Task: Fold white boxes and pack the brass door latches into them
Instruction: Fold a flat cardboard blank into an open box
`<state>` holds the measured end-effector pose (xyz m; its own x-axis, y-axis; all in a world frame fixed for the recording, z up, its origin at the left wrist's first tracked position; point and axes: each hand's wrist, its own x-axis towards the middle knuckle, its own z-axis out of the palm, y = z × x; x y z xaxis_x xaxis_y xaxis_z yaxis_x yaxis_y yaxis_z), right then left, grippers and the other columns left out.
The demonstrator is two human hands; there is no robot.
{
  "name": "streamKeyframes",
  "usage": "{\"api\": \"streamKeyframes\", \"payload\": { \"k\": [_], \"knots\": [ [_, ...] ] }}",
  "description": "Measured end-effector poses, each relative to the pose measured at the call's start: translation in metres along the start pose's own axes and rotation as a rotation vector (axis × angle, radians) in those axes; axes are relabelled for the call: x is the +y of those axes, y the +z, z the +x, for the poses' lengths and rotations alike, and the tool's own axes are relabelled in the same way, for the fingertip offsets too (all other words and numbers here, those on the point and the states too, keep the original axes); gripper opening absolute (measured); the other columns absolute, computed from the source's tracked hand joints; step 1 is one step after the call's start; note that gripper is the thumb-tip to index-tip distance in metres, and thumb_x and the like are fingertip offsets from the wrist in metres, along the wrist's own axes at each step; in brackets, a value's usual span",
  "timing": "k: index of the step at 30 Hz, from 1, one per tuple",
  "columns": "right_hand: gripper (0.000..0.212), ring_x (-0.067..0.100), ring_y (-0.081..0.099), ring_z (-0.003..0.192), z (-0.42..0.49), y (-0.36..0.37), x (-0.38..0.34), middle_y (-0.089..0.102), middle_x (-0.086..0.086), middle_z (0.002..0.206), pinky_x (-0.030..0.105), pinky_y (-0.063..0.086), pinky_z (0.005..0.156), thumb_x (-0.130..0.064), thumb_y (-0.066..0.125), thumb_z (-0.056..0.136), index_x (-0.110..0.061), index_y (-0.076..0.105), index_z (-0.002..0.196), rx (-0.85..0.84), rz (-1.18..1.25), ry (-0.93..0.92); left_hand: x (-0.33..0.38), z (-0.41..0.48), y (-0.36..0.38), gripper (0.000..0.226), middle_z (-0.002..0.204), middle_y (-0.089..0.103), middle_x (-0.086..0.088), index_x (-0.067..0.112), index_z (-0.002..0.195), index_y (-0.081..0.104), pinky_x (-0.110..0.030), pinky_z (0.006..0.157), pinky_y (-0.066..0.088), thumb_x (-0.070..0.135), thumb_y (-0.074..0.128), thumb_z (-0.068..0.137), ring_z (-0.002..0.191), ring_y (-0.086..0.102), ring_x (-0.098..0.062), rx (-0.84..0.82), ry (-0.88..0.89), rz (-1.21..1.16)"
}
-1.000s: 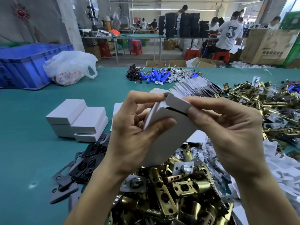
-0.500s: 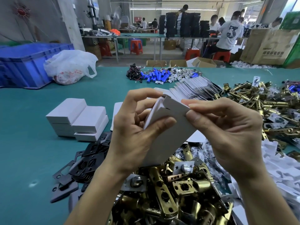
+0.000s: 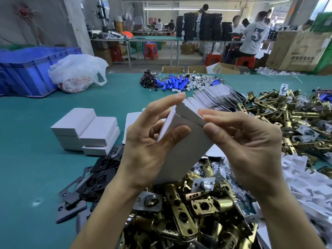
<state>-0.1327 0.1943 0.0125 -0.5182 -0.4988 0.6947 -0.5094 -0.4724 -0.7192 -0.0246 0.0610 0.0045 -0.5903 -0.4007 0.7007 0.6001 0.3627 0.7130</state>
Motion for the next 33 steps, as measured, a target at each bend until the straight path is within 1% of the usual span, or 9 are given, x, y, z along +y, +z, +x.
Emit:
{"api": "streamKeyframes", "payload": {
  "k": [4, 7, 12, 16, 20, 23, 27, 29, 33],
  "knots": [
    [0.026, 0.023, 0.072, 0.101, 0.000, -0.005, 0.005, 0.073, 0.004, 0.113, 0.037, 0.060, 0.083, -0.013, 0.079, 0.077, -0.021, 0.069, 0.099, -0.090, 0.037, 0.048, -0.002, 0.000, -0.001, 0.037, 0.112, 0.073, 0.001, 0.048, 0.121, 0.061, -0.029, 0.070, 0.058, 0.027, 0.070, 0.091, 0.093, 0.073, -0.022, -0.007, 0.003, 0.013],
    [0.015, 0.023, 0.071, 0.101, 0.000, -0.002, 0.009, 0.072, 0.005, 0.109, 0.037, 0.059, 0.085, -0.009, 0.071, 0.080, -0.017, 0.072, 0.093, -0.070, 0.045, 0.018, -0.002, 0.000, -0.002, 0.035, 0.112, 0.073, 0.004, 0.049, 0.119, 0.060, -0.028, 0.069, 0.057, 0.032, 0.071, 0.091, 0.091, 0.073, -0.020, -0.003, 0.013, 0.049],
    [0.013, 0.021, 0.070, 0.106, 0.000, 0.001, 0.012, 0.073, 0.006, 0.099, 0.036, 0.057, 0.091, -0.005, 0.068, 0.080, -0.006, 0.069, 0.093, 0.010, 0.083, -0.003, -0.004, 0.001, -0.003, 0.031, 0.110, 0.071, 0.006, 0.045, 0.115, 0.061, -0.044, 0.068, 0.060, 0.029, 0.073, 0.090, 0.091, 0.071, -0.021, 0.010, 0.044, 0.153],
    [0.007, 0.024, 0.071, 0.101, 0.000, 0.002, 0.009, 0.075, 0.007, 0.103, 0.043, 0.060, 0.084, -0.009, 0.063, 0.083, -0.011, 0.064, 0.089, 0.035, 0.097, 0.058, -0.006, 0.001, -0.002, 0.032, 0.107, 0.071, 0.013, 0.028, 0.121, 0.064, -0.029, 0.071, 0.058, 0.028, 0.071, 0.090, 0.088, 0.070, -0.013, 0.013, 0.029, 0.140],
    [0.010, 0.026, 0.070, 0.105, 0.002, -0.005, 0.007, 0.073, 0.010, 0.109, 0.041, 0.059, 0.088, -0.006, 0.061, 0.081, -0.008, 0.063, 0.091, -0.015, 0.150, 0.118, -0.008, -0.001, 0.000, 0.031, 0.107, 0.072, -0.004, 0.034, 0.121, 0.067, -0.038, 0.072, 0.059, 0.034, 0.071, 0.090, 0.086, 0.069, -0.032, 0.022, 0.031, 0.126],
    [0.011, 0.028, 0.068, 0.109, 0.002, -0.009, 0.008, 0.075, 0.010, 0.106, 0.036, 0.057, 0.089, -0.009, 0.065, 0.079, -0.006, 0.063, 0.089, -0.034, 0.199, 0.129, -0.010, -0.001, 0.000, 0.030, 0.117, 0.071, -0.004, 0.039, 0.120, 0.067, -0.036, 0.076, 0.059, 0.030, 0.071, 0.091, 0.091, 0.070, -0.021, 0.016, 0.060, 0.131],
    [0.003, 0.021, 0.068, 0.110, 0.002, -0.009, 0.011, 0.073, 0.010, 0.110, 0.034, 0.057, 0.089, -0.004, 0.063, 0.084, -0.006, 0.065, 0.083, -0.065, 0.144, 0.096, -0.010, 0.000, -0.001, 0.030, 0.119, 0.071, -0.003, 0.044, 0.117, 0.066, -0.031, 0.074, 0.056, 0.027, 0.070, 0.093, 0.092, 0.071, -0.023, 0.014, 0.052, 0.108],
    [0.020, 0.017, 0.066, 0.113, 0.001, -0.006, 0.014, 0.074, 0.008, 0.109, 0.036, 0.056, 0.092, 0.001, 0.058, 0.087, -0.013, 0.071, 0.084, -0.087, 0.052, 0.062, -0.011, 0.000, -0.002, 0.026, 0.113, 0.071, 0.005, 0.044, 0.111, 0.066, -0.030, 0.073, 0.056, 0.026, 0.070, 0.093, 0.092, 0.071, -0.022, 0.023, 0.059, 0.100],
    [0.032, 0.020, 0.066, 0.113, -0.001, 0.000, 0.017, 0.070, 0.004, 0.118, 0.038, 0.056, 0.089, -0.003, 0.056, 0.094, -0.027, 0.063, 0.115, -0.104, -0.061, -0.018, -0.012, 0.000, -0.003, 0.020, 0.104, 0.071, 0.004, 0.045, 0.107, 0.064, -0.034, 0.070, 0.055, 0.031, 0.071, 0.093, 0.088, 0.070, -0.025, 0.052, 0.063, 0.108]
  ]
}}
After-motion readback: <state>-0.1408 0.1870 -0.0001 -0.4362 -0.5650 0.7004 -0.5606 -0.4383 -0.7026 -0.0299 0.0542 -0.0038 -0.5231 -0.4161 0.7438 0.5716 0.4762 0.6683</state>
